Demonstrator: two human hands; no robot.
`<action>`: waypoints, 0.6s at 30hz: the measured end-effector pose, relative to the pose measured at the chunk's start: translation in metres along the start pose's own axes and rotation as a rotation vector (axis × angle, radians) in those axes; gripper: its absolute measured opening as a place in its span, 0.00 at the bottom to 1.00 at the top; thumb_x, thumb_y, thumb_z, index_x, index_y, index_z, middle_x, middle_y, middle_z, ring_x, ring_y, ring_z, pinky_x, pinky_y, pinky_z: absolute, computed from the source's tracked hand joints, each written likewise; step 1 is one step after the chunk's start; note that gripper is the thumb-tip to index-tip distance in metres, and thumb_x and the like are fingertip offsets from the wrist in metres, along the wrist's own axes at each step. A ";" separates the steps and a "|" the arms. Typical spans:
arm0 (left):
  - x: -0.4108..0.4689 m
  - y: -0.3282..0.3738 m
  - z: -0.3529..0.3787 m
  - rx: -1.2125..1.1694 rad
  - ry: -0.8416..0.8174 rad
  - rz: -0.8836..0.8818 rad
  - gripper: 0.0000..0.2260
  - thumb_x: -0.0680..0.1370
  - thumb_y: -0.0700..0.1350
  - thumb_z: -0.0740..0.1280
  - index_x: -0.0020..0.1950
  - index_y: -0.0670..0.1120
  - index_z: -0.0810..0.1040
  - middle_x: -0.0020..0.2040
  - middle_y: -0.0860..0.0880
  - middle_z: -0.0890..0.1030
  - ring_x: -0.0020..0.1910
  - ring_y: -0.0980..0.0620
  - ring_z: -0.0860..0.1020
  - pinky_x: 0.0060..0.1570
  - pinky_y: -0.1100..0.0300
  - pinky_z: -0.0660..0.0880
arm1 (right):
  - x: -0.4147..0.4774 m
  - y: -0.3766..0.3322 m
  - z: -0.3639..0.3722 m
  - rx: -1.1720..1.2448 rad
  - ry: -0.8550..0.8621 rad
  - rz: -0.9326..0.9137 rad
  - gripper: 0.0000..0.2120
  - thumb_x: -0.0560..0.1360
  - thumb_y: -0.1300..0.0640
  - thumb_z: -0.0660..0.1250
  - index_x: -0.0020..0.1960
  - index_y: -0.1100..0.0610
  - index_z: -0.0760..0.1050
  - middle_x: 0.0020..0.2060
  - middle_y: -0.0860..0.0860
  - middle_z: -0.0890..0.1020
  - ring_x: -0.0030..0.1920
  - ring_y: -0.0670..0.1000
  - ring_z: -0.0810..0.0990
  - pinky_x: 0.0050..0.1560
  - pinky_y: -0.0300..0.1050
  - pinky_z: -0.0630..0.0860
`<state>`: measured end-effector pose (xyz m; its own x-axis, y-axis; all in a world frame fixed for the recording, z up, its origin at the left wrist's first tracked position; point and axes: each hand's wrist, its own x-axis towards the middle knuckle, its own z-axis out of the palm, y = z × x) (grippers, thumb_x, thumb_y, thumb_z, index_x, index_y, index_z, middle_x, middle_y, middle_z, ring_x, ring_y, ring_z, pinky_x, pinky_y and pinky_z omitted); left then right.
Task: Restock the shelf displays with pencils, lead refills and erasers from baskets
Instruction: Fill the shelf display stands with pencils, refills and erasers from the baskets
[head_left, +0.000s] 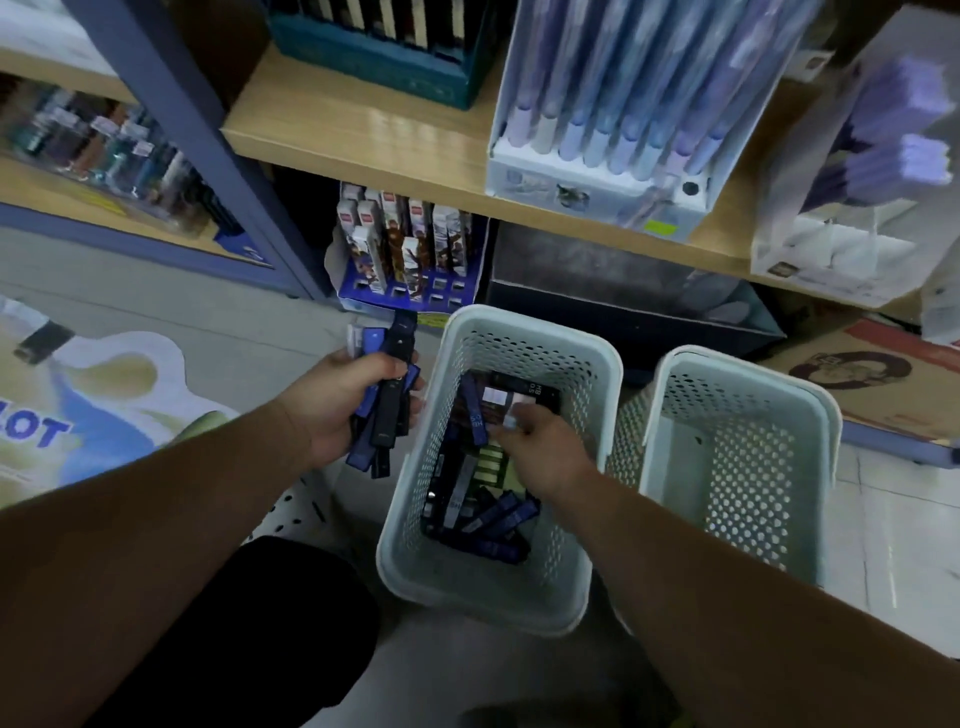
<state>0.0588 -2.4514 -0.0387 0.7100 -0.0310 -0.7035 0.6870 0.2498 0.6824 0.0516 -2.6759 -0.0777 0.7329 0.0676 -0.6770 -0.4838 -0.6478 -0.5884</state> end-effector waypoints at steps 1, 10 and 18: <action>0.004 -0.002 -0.004 -0.015 0.022 0.004 0.08 0.82 0.38 0.60 0.53 0.41 0.79 0.40 0.44 0.82 0.35 0.47 0.81 0.37 0.53 0.82 | 0.010 0.001 0.013 -0.034 0.016 0.051 0.15 0.81 0.50 0.66 0.65 0.54 0.73 0.59 0.54 0.75 0.50 0.52 0.78 0.49 0.42 0.78; 0.025 -0.014 -0.018 -0.138 0.109 -0.009 0.08 0.81 0.40 0.62 0.54 0.44 0.81 0.42 0.46 0.83 0.36 0.47 0.83 0.37 0.54 0.82 | 0.046 0.022 0.068 -0.025 0.363 0.329 0.34 0.82 0.52 0.62 0.80 0.64 0.51 0.77 0.62 0.60 0.73 0.62 0.67 0.67 0.49 0.68; 0.025 -0.019 -0.017 -0.168 0.129 -0.014 0.08 0.81 0.39 0.62 0.55 0.43 0.80 0.42 0.45 0.84 0.36 0.47 0.84 0.34 0.55 0.81 | 0.057 0.028 0.073 0.115 0.458 0.378 0.28 0.83 0.56 0.59 0.80 0.61 0.56 0.76 0.62 0.63 0.69 0.62 0.71 0.64 0.47 0.70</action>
<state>0.0609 -2.4408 -0.0733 0.6673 0.0857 -0.7398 0.6537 0.4086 0.6370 0.0447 -2.6354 -0.1647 0.6195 -0.5015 -0.6039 -0.7805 -0.4755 -0.4058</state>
